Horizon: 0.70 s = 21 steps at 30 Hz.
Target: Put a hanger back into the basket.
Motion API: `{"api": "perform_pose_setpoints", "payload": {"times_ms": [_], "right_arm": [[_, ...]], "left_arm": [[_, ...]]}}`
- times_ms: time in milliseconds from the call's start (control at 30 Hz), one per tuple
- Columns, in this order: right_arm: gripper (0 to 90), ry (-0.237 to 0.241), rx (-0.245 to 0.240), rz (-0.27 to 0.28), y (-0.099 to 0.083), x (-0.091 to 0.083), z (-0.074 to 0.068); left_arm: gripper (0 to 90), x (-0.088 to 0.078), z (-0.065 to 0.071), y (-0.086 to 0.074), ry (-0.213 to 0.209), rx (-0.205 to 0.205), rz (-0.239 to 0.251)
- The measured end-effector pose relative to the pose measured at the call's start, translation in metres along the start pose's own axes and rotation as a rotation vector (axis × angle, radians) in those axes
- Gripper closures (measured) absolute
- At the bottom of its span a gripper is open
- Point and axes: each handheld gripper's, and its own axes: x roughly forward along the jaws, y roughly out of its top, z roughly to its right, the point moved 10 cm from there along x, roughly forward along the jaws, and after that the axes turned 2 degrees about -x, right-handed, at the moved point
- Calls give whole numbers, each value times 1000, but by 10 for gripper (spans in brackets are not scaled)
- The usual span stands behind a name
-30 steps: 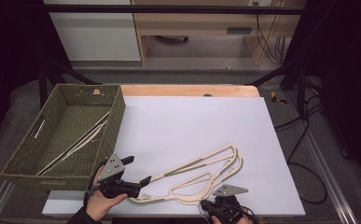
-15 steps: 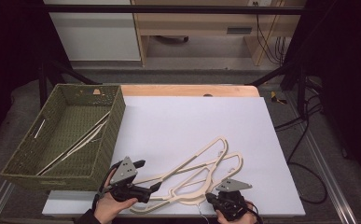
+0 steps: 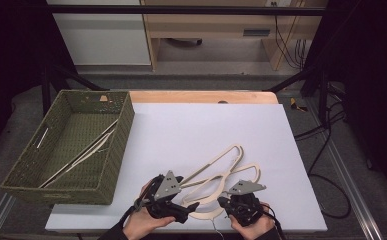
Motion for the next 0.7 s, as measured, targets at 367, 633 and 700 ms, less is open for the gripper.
{"api": "perform_pose_setpoints", "payload": {"times_ms": [367, 633, 700], "right_arm": [[897, 1, -19, -3, 7, -2, 2], [897, 11, -13, -7, 8, -4, 0], [897, 9, -14, -13, 8, -4, 0]], "left_arm": [[358, 45, 16, -13, -31, 109, -152], [639, 55, 18, -19, -23, 150, -226], [683, 55, 18, -20, -27, 150, -236]]}}
